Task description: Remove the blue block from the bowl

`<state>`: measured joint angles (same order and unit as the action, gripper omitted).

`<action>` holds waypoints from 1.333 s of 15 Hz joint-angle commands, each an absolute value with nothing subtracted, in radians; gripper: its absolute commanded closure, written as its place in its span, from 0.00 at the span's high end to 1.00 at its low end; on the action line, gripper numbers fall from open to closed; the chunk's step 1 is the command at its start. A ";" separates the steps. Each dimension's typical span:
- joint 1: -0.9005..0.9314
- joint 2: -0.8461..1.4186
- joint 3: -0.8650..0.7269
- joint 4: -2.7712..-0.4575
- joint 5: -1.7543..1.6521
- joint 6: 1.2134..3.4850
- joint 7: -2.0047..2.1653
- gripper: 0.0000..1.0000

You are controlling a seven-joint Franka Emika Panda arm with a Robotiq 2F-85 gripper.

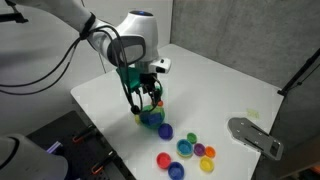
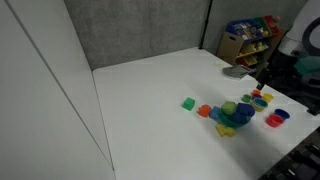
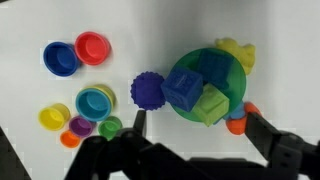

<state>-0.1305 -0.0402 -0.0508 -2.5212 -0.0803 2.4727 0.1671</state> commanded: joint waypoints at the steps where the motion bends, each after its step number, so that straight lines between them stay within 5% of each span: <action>1: -0.122 0.134 -0.076 -2.419 -0.006 2.511 0.078 1.00; 11: -0.133 0.450 -0.074 -2.250 0.010 2.550 -0.014 1.00; 12: -0.131 0.469 -0.076 -2.239 0.004 2.552 -0.017 0.93; 13: -0.131 0.483 -0.077 -2.228 0.002 2.550 -0.020 0.75; 20: -0.117 0.517 -0.092 -2.191 -0.014 2.518 -0.001 0.19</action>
